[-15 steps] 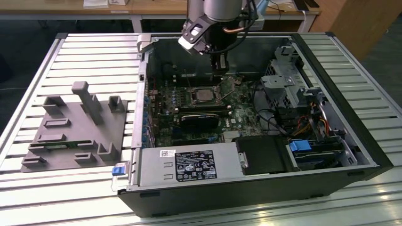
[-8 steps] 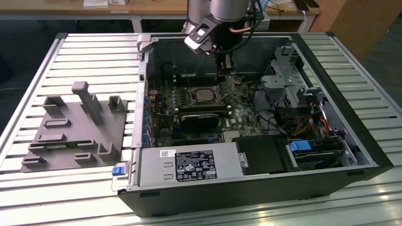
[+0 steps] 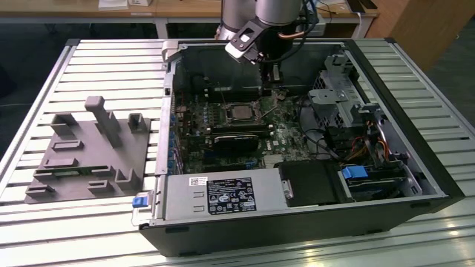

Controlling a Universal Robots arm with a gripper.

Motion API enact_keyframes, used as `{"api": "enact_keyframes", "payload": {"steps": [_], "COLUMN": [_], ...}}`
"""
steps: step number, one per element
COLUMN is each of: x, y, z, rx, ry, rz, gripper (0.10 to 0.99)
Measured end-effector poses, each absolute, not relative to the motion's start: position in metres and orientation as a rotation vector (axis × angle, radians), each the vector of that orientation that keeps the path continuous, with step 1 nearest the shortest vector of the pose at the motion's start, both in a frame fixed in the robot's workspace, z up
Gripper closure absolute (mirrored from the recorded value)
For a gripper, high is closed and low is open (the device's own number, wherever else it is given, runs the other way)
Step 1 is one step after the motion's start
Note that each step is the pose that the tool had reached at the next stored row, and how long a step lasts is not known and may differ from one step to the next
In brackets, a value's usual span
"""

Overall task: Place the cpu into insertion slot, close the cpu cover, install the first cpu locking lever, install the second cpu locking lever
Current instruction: 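Close the cpu cover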

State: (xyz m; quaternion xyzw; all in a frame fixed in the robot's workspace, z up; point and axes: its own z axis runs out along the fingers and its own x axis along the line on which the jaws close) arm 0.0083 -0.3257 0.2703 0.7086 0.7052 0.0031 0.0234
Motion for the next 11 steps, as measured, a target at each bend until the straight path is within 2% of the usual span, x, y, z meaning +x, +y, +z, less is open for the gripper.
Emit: {"api": "enact_keyframes", "payload": {"steps": [11], "x": [0.025], "y": [-0.323], "z": [0.269], "rx": [2.194], "ry": [2.184], "rz": [0.005], "gripper": [0.980]}}
